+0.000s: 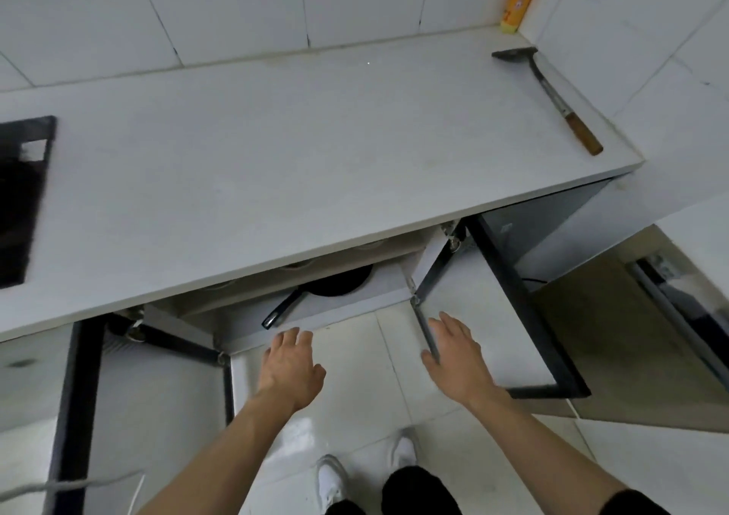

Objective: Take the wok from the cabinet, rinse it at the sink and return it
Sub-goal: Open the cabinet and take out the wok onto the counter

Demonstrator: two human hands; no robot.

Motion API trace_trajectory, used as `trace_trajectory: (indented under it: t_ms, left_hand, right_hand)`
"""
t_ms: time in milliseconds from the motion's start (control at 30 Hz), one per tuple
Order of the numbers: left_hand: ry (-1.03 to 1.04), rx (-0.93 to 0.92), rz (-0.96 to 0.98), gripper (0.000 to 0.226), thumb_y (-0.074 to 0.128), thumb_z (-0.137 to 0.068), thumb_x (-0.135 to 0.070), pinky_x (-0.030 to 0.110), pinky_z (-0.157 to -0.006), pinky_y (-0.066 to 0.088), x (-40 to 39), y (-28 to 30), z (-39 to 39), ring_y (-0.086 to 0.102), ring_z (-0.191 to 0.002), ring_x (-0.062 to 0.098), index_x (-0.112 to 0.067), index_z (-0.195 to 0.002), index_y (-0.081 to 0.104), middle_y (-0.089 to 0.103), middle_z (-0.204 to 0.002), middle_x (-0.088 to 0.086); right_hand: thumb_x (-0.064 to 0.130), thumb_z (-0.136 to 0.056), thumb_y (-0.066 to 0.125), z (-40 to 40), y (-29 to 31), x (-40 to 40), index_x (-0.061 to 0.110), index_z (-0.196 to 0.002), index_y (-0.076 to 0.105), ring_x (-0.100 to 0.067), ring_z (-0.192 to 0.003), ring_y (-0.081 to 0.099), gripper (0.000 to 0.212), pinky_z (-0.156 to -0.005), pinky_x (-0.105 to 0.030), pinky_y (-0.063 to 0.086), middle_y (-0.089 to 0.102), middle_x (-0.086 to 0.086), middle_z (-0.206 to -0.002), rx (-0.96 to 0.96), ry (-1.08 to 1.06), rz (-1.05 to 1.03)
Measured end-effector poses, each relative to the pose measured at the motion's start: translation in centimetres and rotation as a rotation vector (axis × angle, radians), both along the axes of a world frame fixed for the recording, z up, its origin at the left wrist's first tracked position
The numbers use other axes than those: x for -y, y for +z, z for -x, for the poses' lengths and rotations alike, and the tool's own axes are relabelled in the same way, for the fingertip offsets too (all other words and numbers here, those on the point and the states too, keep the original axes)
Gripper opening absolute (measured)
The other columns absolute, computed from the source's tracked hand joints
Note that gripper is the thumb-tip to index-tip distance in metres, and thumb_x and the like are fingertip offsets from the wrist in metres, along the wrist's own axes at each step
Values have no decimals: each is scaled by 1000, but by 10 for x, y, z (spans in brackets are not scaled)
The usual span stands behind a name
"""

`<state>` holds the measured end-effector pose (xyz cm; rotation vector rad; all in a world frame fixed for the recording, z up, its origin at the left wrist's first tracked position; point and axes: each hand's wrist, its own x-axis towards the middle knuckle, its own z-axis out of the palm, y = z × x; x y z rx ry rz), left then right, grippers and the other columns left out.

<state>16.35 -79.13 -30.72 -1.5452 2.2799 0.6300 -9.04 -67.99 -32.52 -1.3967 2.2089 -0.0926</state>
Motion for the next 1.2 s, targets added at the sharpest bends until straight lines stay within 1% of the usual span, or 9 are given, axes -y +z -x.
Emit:
trace_trajectory:
  t_ms: [133, 233, 367, 533, 767, 900, 1033, 1100, 1200]
  left_hand:
    - [71, 17, -9, 60, 53, -88, -39, 41, -111, 32, 14, -37, -14, 28, -137, 26, -19, -141, 34, 33, -150, 5]
    - [131, 8, 5, 58, 54, -88, -38, 41, -109, 34, 35, -87, -15, 31, -135, 26, -19, -140, 35, 37, -147, 5]
    - [171, 3, 21, 60, 54, -89, -39, 40, -108, 34, 63, -182, -14, 30, -135, 25, -21, -141, 33, 37, -147, 4]
    - [178, -5, 32, 61, 51, -90, -39, 38, -110, 33, 92, -306, -17, 26, -137, 24, -21, -143, 30, 33, -150, 4]
    - [194, -47, 184, 59, 54, -88, -41, 35, -106, 36, 150, -456, -13, 36, -130, 24, -20, -139, 34, 41, -142, 5]
    - [162, -36, 316, 65, 54, -85, -43, 38, -103, 36, 194, -529, -2, 35, -127, 27, -19, -141, 31, 39, -142, 7]
    - [130, 63, 380, 77, 52, -84, -48, 42, -110, 27, 225, -591, 3, 32, -130, 31, -20, -147, 17, 29, -148, 8]
    - [130, 67, 408, 75, 52, -84, -47, 42, -111, 26, 232, -608, 2, 34, -128, 31, -19, -146, 20, 32, -146, 8]
    - [126, 60, 430, 73, 54, -83, -42, 43, -110, 27, 237, -616, -2, 37, -123, 30, -18, -145, 23, 38, -140, 7]
  right_hand:
    - [37, -96, 48, -12, -35, 34, 18, -148, 29, -26, -144, 21, 58, -114, -40, 30, 21, -8, -159, 36, 78, -15]
    - [35, -96, 49, -13, -84, 69, 17, -146, 32, -27, -143, 23, 57, -114, -40, 29, 23, -9, -159, 31, 168, 26]
    - [35, -96, 49, -17, -176, 109, 20, -147, 32, -23, -144, 21, 56, -116, -38, 26, 24, -5, -159, 41, 209, 83]
    - [34, -96, 49, -21, -296, 155, 20, -148, 31, -19, -144, 20, 57, -116, -36, 28, 23, -3, -159, 56, 245, 110]
    - [36, -95, 51, -18, -431, 223, 21, -149, 31, -21, -144, 21, 59, -118, -34, 23, 23, -2, -159, 47, 316, 234]
    - [37, -95, 50, -7, -495, 258, 24, -150, 25, -21, -147, 13, 62, -120, -34, 19, 17, 1, -161, -16, 423, 195]
    - [41, -94, 51, 4, -544, 276, 22, -153, 18, -26, -148, 10, 69, -122, -39, 6, 17, -4, -161, -156, 549, 63]
    - [44, -94, 50, 6, -557, 281, 20, -152, 20, -27, -146, 16, 70, -122, -41, 3, 23, -7, -159, -210, 592, 27]
    - [45, -93, 50, 7, -564, 287, 18, -150, 25, -25, -140, 26, 68, -122, -40, 3, 32, -5, -153, -258, 589, 59]
